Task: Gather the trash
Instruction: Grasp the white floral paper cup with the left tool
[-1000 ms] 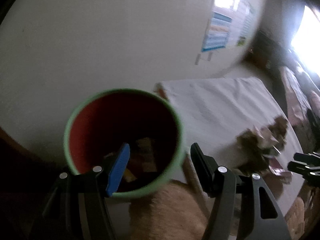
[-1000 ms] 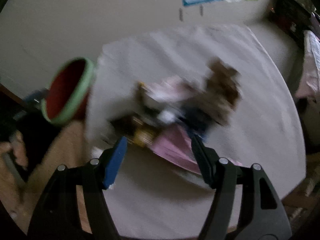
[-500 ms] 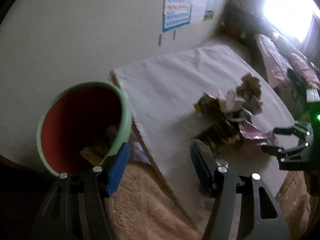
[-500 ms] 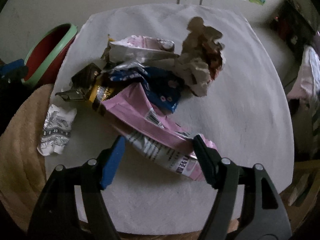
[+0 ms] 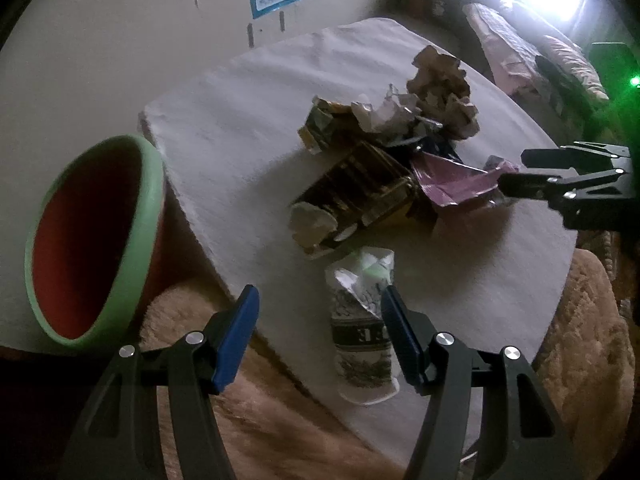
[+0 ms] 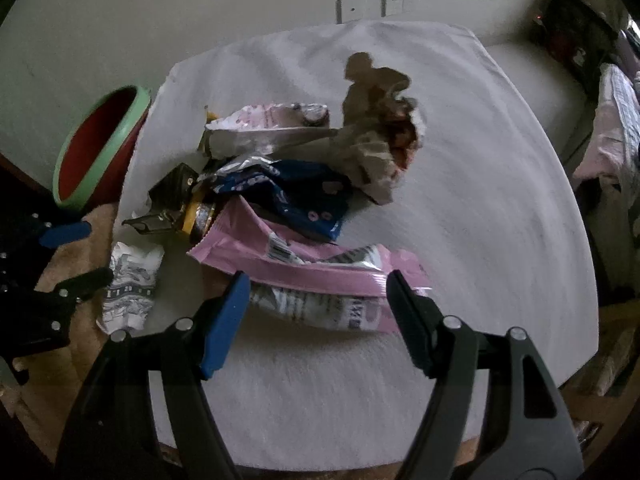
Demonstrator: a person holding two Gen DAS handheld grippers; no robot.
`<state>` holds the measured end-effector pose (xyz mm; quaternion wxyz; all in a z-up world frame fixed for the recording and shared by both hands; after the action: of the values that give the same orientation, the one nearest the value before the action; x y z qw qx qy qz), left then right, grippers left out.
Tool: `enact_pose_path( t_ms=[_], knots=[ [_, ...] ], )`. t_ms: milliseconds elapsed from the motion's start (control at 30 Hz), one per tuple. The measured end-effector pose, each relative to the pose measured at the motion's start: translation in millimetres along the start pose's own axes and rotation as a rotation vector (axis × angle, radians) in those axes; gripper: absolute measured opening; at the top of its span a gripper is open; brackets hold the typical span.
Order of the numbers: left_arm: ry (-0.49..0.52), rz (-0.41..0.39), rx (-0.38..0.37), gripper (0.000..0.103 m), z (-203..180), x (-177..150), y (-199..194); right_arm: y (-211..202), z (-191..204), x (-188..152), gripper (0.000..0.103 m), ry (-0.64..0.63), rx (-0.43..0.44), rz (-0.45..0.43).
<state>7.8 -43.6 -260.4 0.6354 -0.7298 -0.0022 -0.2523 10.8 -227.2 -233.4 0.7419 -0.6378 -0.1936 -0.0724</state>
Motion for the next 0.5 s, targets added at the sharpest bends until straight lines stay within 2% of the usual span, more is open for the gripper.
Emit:
enact_pose_path(
  t_ms=[233, 433, 500],
  knots=[
    [-0.018, 0.020, -0.027, 0.058, -3.1, -3.6, 4.6, 3.3, -11.8, -0.2, 0.071, -0.016, 0.046, 0.034],
    [-0.005, 0.009, -0.093, 0.058, -14.4, -1.4, -4.0, 3.0, 1.4, 4.8, 0.071, -0.138, 0.078, 0.072],
    [0.004, 0.028, -0.099, 0.058, -18.9, -4.4, 0.9, 5.4, 9.3, 6.0, 0.071, -0.197, 0.086, 0.091]
  ],
)
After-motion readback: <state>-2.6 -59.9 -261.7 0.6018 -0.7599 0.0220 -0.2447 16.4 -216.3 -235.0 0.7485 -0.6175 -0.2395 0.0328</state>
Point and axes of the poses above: each gripper's, at about its wrist camera, not at the fingertips, and y roughly the way its jaws point, z to its left, x to its top, the point moved 9 cm from there along y, roughly the way its jaws point, and after that the axes turned 3 degrees about -y, right-handed, at the moved point
